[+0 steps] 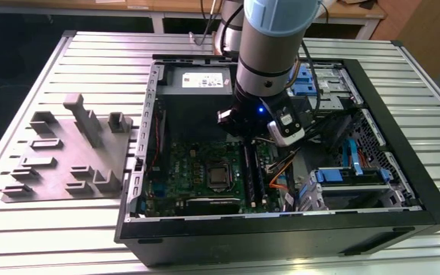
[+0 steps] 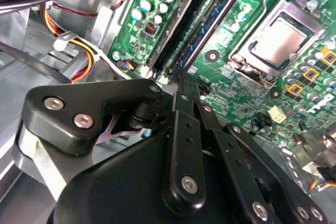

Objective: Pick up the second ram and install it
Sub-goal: 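Press down the second ram until it locks into place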

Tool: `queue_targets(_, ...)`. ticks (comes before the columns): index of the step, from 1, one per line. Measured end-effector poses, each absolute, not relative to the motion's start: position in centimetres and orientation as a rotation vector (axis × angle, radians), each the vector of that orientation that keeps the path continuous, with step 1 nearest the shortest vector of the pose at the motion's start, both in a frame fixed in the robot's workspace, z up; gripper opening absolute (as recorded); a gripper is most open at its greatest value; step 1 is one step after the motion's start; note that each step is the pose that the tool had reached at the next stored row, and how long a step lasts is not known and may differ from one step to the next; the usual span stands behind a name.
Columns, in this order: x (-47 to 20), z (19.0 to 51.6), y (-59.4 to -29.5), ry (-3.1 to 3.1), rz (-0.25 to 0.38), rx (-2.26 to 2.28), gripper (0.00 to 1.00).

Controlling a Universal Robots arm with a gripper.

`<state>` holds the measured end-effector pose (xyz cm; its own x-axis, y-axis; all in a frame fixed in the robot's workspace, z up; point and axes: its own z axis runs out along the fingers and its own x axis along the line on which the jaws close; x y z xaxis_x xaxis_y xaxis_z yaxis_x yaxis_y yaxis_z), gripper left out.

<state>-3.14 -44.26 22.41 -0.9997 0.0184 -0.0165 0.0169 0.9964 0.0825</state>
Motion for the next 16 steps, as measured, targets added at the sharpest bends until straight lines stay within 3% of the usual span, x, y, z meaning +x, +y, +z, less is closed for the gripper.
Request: queue_targets(16, -3.17, 21.74, -44.18, 3.122, 0.129, 0.028, 0.10)
